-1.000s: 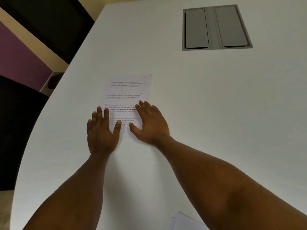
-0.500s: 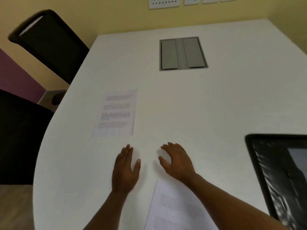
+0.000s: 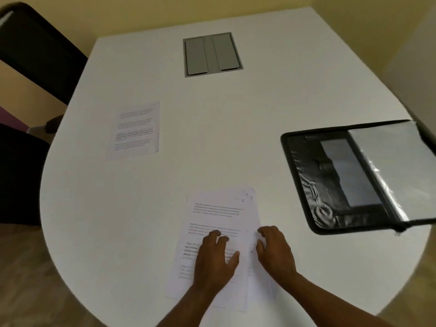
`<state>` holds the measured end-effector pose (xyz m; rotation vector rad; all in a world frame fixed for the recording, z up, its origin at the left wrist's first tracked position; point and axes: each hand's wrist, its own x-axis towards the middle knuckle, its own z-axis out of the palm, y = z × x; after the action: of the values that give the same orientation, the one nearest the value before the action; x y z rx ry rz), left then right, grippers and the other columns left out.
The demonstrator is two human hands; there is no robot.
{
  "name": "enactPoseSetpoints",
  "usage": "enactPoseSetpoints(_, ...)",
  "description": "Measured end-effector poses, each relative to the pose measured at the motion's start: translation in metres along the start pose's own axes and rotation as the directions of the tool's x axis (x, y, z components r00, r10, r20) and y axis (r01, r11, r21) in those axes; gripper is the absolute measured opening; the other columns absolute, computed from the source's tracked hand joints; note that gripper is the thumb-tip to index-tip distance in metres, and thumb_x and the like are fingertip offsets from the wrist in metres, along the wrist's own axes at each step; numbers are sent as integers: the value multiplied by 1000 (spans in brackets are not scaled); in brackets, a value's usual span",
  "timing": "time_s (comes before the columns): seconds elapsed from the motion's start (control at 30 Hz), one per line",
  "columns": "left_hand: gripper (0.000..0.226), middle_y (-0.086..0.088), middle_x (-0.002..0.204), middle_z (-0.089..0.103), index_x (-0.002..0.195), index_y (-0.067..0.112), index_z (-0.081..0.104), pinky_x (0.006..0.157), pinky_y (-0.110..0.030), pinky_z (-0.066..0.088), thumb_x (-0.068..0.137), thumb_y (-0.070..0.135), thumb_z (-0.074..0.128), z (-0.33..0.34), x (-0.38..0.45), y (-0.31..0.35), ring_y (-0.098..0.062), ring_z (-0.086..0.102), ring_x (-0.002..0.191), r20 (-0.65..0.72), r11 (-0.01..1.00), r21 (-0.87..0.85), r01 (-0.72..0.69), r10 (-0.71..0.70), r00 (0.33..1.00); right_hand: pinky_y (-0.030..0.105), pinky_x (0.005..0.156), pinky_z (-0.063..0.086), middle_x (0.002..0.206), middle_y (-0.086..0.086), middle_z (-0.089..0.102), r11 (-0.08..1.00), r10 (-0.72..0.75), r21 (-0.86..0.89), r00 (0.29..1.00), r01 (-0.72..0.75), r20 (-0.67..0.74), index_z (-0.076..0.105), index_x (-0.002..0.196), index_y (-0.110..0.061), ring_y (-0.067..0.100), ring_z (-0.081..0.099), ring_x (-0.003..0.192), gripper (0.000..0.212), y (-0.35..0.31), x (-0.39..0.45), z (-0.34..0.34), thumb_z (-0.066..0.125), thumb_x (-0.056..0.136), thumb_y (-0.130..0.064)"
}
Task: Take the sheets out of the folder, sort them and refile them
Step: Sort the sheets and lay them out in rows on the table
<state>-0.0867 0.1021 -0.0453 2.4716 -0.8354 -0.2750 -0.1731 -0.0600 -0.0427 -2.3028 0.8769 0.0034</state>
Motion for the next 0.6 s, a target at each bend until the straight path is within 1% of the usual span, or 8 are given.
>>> enactPoseSetpoints(0.1, 78, -2, 129, 53, 119, 20, 59, 90, -35, 50, 70, 78, 45, 8, -11, 15, -21, 55, 113, 100, 991, 133, 26, -40, 994, 23, 89, 46, 118, -5, 56, 993, 108, 35, 991, -111, 80, 51, 129, -19, 12, 55, 108, 37, 6, -20, 1, 58, 93, -27)
enactPoseSetpoints(0.17, 89, -1, 136, 45, 129, 20, 52, 96, -35, 45, 67, 82, 38, 12, -14, 20, -21, 46, 121, 169, 981, 187, 59, -91, 981, 18, 84, 46, 108, -7, 58, 987, 143, 64, 984, -150, 105, 53, 128, -20, 9, 56, 100, 37, 9, -27, 3, 60, 92, -28)
enactPoseSetpoints(0.23, 82, -2, 138, 40, 132, 19, 46, 98, -34, 43, 73, 76, 45, 14, -15, 23, -21, 42, 122, 200, 972, 228, 63, -111, 974, 15, 78, 44, 99, -10, 58, 979, 167, 97, 979, -178, 114, 58, 125, -18, 7, 57, 91, 35, 9, -30, 3, 61, 91, -26)
enactPoseSetpoints(0.3, 69, -2, 140, 37, 134, 20, 42, 99, -33, 40, 81, 62, 51, 14, -14, 26, -20, 40, 123, 224, 963, 265, 57, -119, 967, 16, 78, 44, 99, -8, 57, 969, 193, 132, 975, -207, 109, 57, 124, -17, 8, 57, 89, 35, 10, -30, 3, 63, 90, -23)
enactPoseSetpoints(0.4, 58, -2, 142, 36, 137, 21, 37, 99, -29, 38, 88, 48, 51, 12, -11, 31, -18, 38, 124, 234, 959, 272, 84, -150, 961, 13, 75, 41, 100, -5, 56, 952, 232, 175, 966, -250, 116, 56, 122, -15, 10, 57, 89, 36, 8, -27, 2, 67, 88, -20)
enactPoseSetpoints(0.47, 60, -2, 140, 38, 137, 21, 38, 96, -29, 41, 87, 52, 49, 13, -12, 32, -18, 40, 122, 217, 963, 253, 92, -149, 965, 10, 70, 39, 98, -3, 59, 936, 261, 209, 957, -284, 130, 56, 121, -14, 10, 57, 89, 35, 7, -23, 1, 68, 88, -19)
enactPoseSetpoints(0.53, 71, -4, 138, 42, 136, 20, 42, 92, -32, 46, 81, 64, 51, 14, -12, 30, -20, 44, 120, 198, 962, 256, 99, -152, 968, 14, 75, 42, 102, -1, 62, 912, 314, 228, 938, -341, 148, 55, 123, -13, 12, 59, 92, 36, 6, -21, 0, 66, 89, -18)
enactPoseSetpoints(0.6, 78, -7, 137, 44, 134, 18, 45, 89, -36, 48, 75, 67, 57, 16, -12, 31, -24, 47, 119, 181, 954, 282, 102, -158, 971, 21, 83, 46, 111, 3, 63, 908, 340, 200, 926, -369, 166, 54, 126, -14, 15, 60, 99, 39, 4, -20, -1, 65, 89, -21)
